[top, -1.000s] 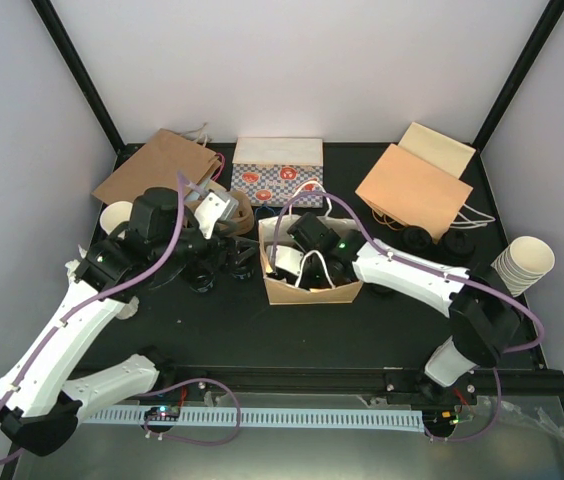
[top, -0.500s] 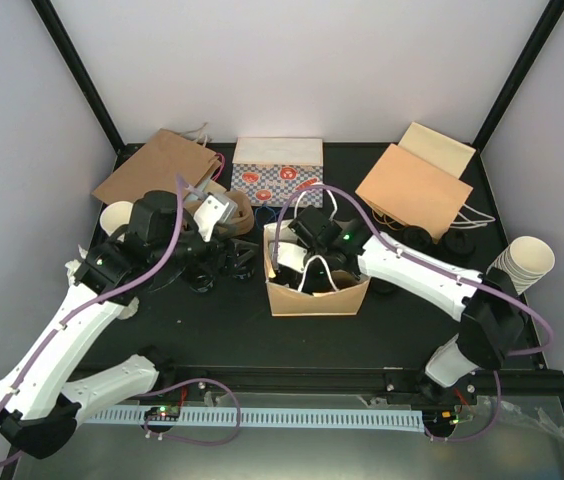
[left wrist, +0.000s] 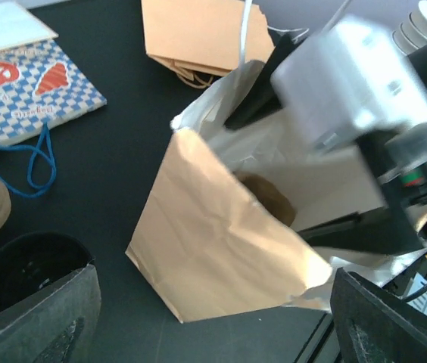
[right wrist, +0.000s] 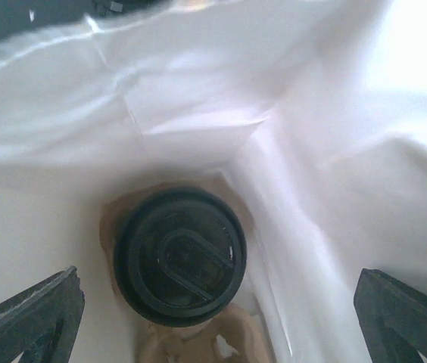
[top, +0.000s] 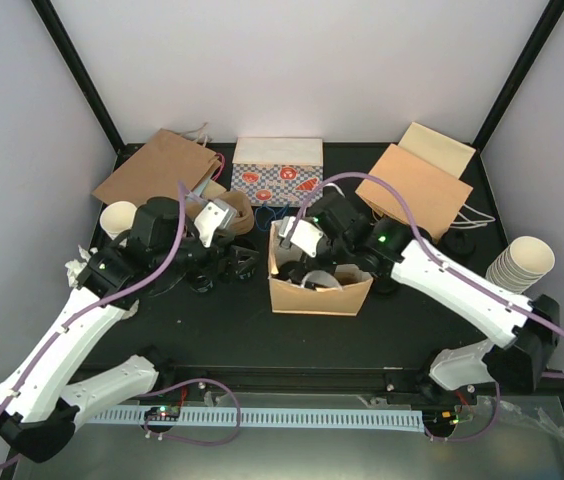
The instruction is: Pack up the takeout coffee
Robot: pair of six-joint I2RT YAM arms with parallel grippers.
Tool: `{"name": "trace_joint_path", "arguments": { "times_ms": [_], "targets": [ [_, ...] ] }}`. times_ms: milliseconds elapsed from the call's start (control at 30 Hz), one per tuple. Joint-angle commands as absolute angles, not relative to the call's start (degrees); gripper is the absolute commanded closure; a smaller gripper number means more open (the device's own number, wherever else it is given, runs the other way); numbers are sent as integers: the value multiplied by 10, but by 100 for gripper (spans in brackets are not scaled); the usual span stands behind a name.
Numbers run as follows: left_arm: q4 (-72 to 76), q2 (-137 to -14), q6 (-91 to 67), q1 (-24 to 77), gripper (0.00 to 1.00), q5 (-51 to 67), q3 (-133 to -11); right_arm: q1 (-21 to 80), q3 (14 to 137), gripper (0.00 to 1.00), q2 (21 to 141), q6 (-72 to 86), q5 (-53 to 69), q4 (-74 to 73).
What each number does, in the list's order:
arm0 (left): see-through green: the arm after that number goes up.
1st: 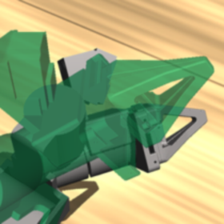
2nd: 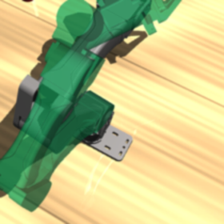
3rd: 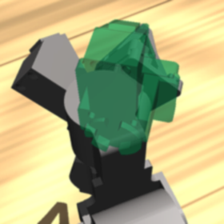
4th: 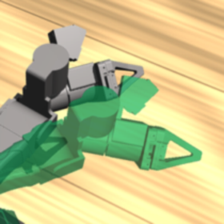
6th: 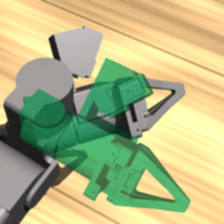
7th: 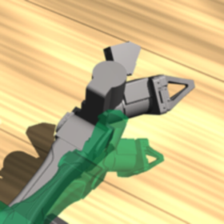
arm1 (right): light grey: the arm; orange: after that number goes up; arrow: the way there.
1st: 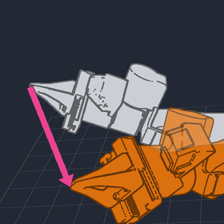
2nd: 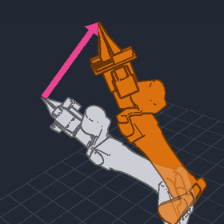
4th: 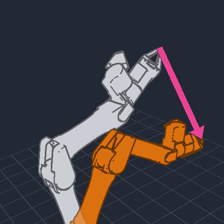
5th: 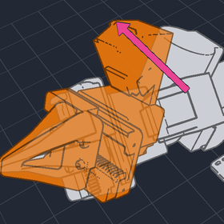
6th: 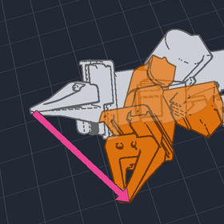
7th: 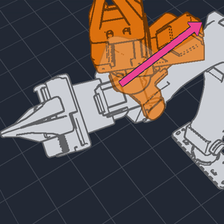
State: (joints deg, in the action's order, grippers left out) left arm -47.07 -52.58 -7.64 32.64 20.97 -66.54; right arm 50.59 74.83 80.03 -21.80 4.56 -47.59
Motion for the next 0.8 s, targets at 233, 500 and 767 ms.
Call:
{"name": "trace_joint_path", "arguments": {
  "times_ms": [233, 500, 767],
  "targets": [
    [-465, -488, -132, 327, 1, 111, -633, 504, 839, 0, 733, -34, -29, -495],
    [-483, -476, -136, 327, 1, 96, -627, 504, 889, 0, 707, 57, -87, -578],
    [-493, -452, -163, 327, 1, 71, -602, 504, 910, 0, 679, 230, -221, -671]
  ]
}}
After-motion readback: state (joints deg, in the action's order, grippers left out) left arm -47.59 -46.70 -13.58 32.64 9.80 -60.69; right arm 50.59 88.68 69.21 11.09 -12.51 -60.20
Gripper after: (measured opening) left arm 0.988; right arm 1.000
